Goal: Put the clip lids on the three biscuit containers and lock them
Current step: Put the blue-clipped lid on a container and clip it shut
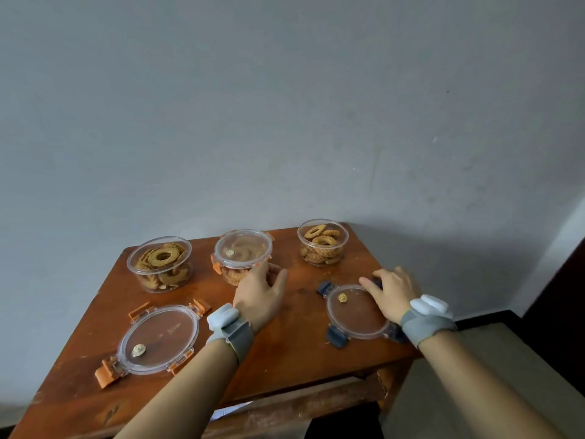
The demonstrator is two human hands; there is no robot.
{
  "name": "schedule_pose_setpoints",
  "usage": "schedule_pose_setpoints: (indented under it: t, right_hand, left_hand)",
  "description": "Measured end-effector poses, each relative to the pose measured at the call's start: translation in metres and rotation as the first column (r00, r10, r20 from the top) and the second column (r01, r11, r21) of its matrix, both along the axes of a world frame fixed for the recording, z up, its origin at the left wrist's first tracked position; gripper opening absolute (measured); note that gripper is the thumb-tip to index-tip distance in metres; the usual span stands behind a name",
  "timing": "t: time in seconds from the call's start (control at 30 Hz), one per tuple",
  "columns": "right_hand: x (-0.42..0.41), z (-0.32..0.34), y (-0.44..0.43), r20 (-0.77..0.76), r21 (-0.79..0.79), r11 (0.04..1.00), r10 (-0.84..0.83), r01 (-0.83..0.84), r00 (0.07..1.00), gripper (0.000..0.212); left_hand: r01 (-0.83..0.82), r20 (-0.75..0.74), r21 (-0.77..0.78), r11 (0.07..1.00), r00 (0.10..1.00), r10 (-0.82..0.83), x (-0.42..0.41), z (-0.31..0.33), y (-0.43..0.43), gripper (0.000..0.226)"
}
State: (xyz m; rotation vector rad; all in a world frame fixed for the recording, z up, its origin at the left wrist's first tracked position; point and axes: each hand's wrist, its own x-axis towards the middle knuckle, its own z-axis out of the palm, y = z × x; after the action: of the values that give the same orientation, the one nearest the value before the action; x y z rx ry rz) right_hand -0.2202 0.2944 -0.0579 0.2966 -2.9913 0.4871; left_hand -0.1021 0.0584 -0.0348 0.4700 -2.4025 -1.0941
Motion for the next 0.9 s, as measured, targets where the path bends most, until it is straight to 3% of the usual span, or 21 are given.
schedule_pose_setpoints:
  t: [0.23, 0.4, 0.5, 0.6, 0.7, 0.8, 0.9]
  right_hand:
    - [0.011, 0.002, -0.026, 0.012, -0.213, 0.976, 0.042, -0.038, 0.999, 0.033]
    - [0.012, 0.017, -0.037, 0.077, -0.425, 0.903, 0.096, -0.055, 0.992, 0.028]
    - [0.012, 0.026, -0.04, 0.134, -0.698, 0.716, 0.143, -0.009, 0.981, 0.016]
    - [0.017, 0.036, -0.045, 0.161, -0.846, 0.533, 0.198, 0.032, 0.967, 0.012]
    - [0.021, 0.041, -0.05, 0.204, -0.925, 0.366, 0.247, 0.104, 0.947, 0.015]
    - [0.023, 0.048, -0.052, 0.295, -0.951, 0.178, 0.279, 0.253, 0.914, 0.006]
    - [0.022, 0.054, -0.051, 0.438, -0.875, -0.042, 0.356, 0.482, 0.825, 0.01]
  left_hand:
    - [0.047, 0.131, 0.011, 0.999, 0.99, -0.048, -0.002, -0.007, 0.007, 0.027]
    - [0.095, 0.189, 0.043, 0.995, 0.977, -0.102, -0.001, -0.003, 0.006, 0.036]
    - [0.096, 0.184, 0.104, 0.99, 0.976, -0.114, -0.002, -0.002, 0.002, 0.043]
    - [0.125, 0.13, 0.245, 0.961, 0.978, -0.161, -0.002, 0.002, 0.001, 0.048]
    - [0.258, 0.007, 0.311, 0.915, 0.962, -0.273, 0.002, 0.007, 0.005, 0.042]
    - [0.332, -0.149, 0.229, 0.915, 0.941, -0.304, 0.007, 0.01, 0.007, 0.039]
    - [0.399, -0.196, 0.171, 0.901, 0.91, -0.365, 0.012, 0.011, 0.001, 0.069]
